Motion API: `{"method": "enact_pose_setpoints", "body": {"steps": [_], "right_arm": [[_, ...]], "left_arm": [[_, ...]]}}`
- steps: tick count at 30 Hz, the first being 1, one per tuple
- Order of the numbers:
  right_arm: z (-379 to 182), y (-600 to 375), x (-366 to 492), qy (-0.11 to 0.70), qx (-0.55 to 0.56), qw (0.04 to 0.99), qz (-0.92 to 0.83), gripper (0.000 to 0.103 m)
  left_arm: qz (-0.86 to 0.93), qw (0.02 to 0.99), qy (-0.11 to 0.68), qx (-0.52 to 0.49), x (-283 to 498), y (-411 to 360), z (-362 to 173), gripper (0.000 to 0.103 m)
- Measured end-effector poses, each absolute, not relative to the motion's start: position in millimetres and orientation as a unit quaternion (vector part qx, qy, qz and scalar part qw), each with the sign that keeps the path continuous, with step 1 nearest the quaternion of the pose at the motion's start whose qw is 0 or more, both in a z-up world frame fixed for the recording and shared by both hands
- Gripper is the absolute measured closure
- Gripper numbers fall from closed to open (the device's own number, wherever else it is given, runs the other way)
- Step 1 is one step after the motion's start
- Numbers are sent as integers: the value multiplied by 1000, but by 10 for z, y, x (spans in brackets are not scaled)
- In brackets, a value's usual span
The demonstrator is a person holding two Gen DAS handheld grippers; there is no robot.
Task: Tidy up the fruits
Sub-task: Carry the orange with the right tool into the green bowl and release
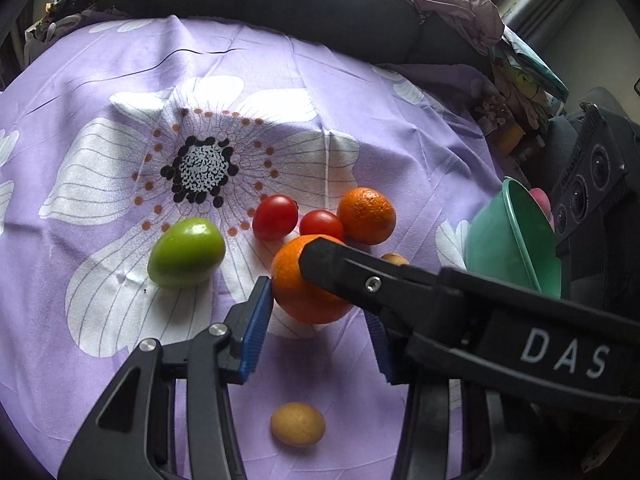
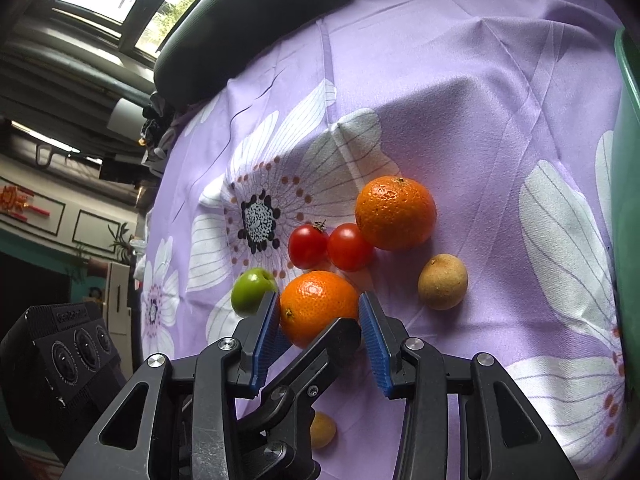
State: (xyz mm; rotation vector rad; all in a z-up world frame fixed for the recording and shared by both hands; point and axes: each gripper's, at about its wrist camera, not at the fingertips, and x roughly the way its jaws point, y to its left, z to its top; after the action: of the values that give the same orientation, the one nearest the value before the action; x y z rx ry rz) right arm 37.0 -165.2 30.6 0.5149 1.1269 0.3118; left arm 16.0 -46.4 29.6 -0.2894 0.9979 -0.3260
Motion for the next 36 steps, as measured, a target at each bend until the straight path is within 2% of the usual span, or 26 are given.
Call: {"method": "enact_pose_setpoints", "body": {"steps": [9,19,36], "right_arm": [[773,-1725,75,453,228,848,155,58],[1163,-2138,-217,380,247,881,134,58],[1212,-3072,-551,324,335,883,65,58]], "left_arm": [[-178,891,403,-107,-102,-591,729,58],[-229,907,349,-62,-208,-1065,1090,58],[-316,888,334,7,-222,-1993,1168,58]]}}
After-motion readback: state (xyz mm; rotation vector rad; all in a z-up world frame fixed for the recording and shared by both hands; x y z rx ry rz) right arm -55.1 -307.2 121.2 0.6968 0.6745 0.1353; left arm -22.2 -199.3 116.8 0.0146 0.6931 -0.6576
